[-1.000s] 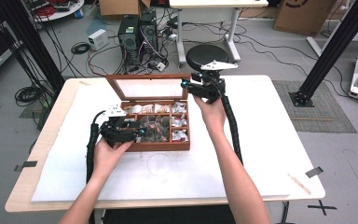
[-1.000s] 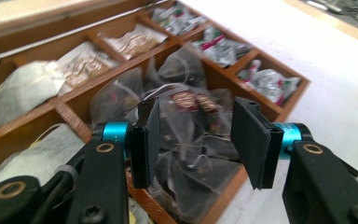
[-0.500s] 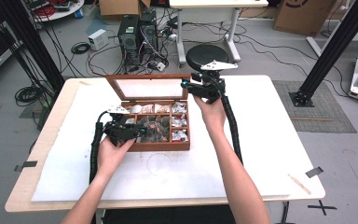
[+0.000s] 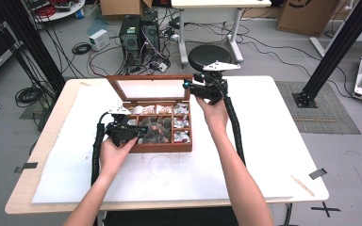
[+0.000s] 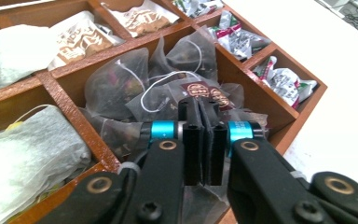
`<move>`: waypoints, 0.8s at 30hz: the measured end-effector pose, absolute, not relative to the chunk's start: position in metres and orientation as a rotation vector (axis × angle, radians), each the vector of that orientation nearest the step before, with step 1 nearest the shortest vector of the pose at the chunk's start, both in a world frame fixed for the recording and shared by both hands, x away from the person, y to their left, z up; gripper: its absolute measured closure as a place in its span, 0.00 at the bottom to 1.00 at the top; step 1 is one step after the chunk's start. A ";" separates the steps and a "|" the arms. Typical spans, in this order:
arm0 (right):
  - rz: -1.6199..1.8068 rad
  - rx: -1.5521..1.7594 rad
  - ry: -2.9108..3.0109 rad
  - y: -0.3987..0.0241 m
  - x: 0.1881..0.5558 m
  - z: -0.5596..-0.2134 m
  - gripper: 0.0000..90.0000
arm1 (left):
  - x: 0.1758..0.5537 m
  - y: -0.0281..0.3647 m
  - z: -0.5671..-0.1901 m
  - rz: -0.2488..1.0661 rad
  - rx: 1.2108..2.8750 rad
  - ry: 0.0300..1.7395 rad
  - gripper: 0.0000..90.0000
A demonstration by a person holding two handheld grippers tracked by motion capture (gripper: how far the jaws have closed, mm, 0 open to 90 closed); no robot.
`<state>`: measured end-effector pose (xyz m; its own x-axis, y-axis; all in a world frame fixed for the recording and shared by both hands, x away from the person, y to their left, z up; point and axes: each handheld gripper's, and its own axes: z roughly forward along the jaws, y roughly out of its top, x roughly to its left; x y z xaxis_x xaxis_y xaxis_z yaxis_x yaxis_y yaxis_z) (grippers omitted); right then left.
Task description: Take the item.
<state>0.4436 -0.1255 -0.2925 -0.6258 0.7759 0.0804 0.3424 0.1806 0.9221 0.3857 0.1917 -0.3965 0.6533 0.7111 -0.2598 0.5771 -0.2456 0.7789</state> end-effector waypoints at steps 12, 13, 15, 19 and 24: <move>1.431 1.048 2.053 -0.125 0.443 -0.292 0.58 | 0.386 0.185 -0.397 0.172 1.967 1.030 0.98; 1.432 1.048 2.052 -0.125 0.443 -0.292 0.58 | 0.386 0.185 -0.397 0.174 1.962 1.029 0.99; 1.432 1.048 2.052 -0.125 0.443 -0.292 0.58 | 0.385 0.186 -0.396 0.180 1.958 1.022 0.99; 1.432 1.048 2.052 -0.125 0.443 -0.292 0.58 | 0.383 0.187 -0.393 0.196 1.937 1.006 0.99; 1.434 1.050 2.051 -0.125 0.443 -0.293 0.58 | 0.380 0.188 -0.390 0.203 1.927 0.987 0.99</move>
<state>0.4433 -0.1248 -0.2925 -0.6239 0.7777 0.0765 0.3388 0.1810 0.9233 0.3801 0.1885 -0.3899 0.6632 0.7074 -0.2444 0.5540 -0.2445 0.7958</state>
